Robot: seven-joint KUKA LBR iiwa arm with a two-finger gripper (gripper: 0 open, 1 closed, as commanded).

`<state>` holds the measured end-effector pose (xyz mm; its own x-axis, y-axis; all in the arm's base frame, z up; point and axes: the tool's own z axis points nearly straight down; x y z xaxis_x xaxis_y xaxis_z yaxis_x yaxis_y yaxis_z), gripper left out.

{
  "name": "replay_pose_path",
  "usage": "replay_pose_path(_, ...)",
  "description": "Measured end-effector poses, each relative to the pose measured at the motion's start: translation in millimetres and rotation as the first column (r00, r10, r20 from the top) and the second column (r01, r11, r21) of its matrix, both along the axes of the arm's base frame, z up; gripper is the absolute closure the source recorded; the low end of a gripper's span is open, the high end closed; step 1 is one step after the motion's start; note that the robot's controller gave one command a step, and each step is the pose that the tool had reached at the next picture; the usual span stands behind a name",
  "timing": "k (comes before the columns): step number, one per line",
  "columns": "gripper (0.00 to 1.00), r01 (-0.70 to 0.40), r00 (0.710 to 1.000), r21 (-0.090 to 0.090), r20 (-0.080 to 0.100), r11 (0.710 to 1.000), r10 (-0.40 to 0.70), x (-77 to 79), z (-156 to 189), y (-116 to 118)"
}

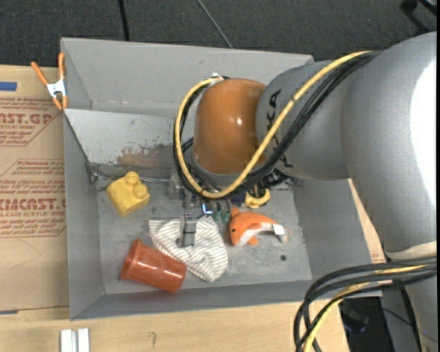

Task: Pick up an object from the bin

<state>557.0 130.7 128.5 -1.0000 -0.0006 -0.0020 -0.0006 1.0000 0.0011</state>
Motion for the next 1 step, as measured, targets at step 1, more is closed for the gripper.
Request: replay_pose_path(1, 0.00, -0.150, 0.989, -0.001, 0.001, 0.989, 0.150, 3.3, -55.5, 2.6)
